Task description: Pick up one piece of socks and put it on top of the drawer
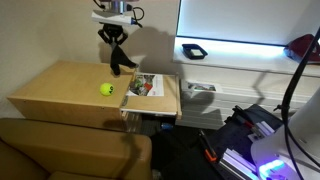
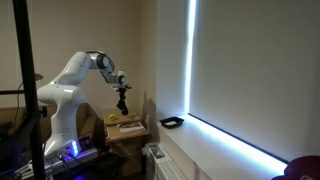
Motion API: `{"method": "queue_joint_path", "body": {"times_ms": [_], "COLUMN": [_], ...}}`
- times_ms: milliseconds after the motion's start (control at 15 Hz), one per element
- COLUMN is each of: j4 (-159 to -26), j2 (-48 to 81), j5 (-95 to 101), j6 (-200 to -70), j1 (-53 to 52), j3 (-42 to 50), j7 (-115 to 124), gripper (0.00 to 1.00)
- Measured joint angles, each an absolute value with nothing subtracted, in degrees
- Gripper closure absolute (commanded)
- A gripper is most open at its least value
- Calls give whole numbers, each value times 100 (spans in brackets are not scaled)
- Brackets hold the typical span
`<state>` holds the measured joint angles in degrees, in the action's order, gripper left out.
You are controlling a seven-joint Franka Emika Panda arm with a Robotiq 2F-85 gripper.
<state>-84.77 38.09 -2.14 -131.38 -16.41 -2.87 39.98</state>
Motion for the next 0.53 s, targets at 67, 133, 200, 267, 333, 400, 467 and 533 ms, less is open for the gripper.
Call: {"method": "queue_joint_path", "body": {"times_ms": [67, 133, 200, 267, 333, 400, 467, 533], "j4": [-8311, -8121, -7934, -7749, -7577, -7421, -7289, -7191], "j2": [4003, 4206, 4387, 4563, 4733, 4885, 5013, 5120], "j5": [-179, -140, -79, -5, 55, 81, 81, 80], "j6": [-13341, -13552, -13719, -13854, -13975, -14030, -14035, -14031], "j1": [-1707, -1774, -1843, -1915, -1989, -2049, -2087, -2098], "j3": [-257, -212, -153, -82, -5, 59, 97, 101], "j7": [4019, 4041, 4073, 4115, 4162, 4200, 4208, 4209], "gripper": [99, 99, 99, 99, 99, 99, 99, 69]}}
